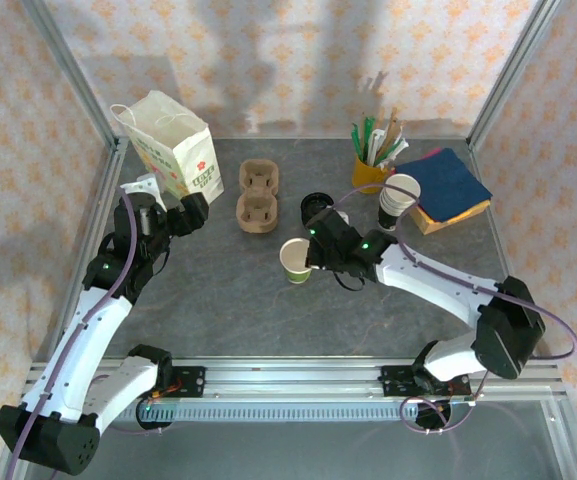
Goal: Pack the takeout coffee
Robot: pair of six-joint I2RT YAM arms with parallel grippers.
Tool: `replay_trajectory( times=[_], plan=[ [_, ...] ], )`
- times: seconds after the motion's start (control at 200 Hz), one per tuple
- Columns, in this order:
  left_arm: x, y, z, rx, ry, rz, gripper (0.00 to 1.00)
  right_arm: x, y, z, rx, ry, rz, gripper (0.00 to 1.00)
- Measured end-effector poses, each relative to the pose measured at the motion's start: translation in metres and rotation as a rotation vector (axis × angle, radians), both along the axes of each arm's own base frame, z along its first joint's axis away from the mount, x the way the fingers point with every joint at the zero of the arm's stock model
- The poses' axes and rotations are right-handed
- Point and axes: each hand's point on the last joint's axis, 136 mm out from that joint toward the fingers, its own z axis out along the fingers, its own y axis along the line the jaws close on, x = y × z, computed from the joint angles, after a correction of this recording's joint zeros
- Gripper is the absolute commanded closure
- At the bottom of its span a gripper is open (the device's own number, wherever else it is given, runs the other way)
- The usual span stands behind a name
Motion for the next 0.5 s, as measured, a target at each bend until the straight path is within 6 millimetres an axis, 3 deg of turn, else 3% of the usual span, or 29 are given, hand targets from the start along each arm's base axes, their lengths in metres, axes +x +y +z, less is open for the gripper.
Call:
replay_trajectory(
  times=[0.21, 0.501],
  plan=[
    [0.001, -0.001, -0.001, 0.0, 0.004, -0.002, 0.08, -0.001, 0.004, -0.014, -0.021, 0.025, 0.005, 1.0],
    [0.007, -0.003, -0.006, 0.001, 0.025, -0.01, 0.08, -0.003, 0.006, -0.019, -0.024, 0.03, 0.013, 0.89]
  ],
)
